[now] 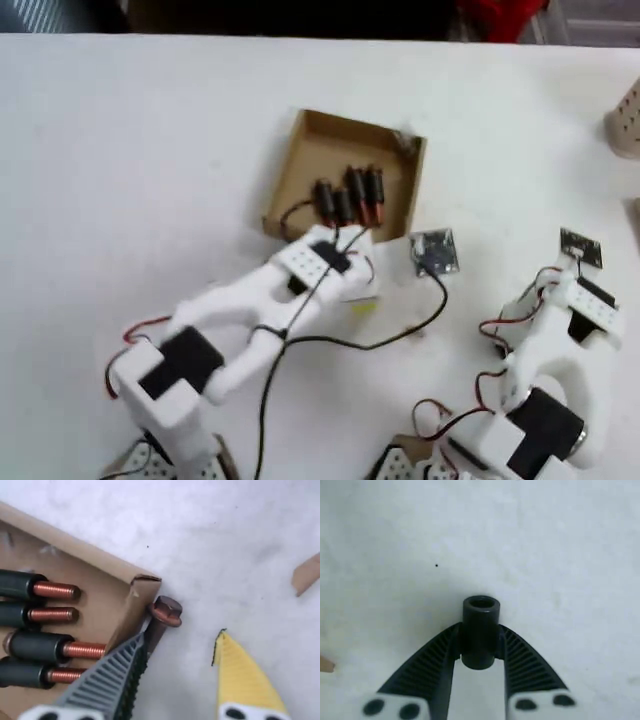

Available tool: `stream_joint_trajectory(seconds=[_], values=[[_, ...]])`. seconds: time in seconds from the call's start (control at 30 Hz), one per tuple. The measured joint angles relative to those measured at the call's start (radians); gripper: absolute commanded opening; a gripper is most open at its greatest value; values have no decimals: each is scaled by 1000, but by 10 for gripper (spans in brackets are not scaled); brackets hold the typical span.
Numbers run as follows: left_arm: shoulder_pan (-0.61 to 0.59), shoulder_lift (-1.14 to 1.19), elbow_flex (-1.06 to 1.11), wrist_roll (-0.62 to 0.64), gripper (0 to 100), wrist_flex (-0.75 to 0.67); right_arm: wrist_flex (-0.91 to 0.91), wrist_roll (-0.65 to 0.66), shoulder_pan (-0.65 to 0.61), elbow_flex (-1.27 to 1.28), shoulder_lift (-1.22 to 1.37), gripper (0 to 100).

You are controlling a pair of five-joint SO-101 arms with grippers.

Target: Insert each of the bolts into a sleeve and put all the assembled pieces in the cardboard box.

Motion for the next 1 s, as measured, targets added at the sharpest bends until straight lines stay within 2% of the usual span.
stream_joint_trajectory(seconds=[0.3, 0.6, 0.77, 1.0], values=[[-8, 98, -120, -2, 237, 5, 0, 0, 0, 0, 0, 18], [-23, 261, -416, -3, 211, 298, 0, 0, 0, 0, 0, 18], [-38, 267, -437, -3, 76, 384, 0, 3, 0, 0, 0, 18], [-44, 267, -439, -3, 82, 457, 0, 5, 0, 0, 0, 18]])
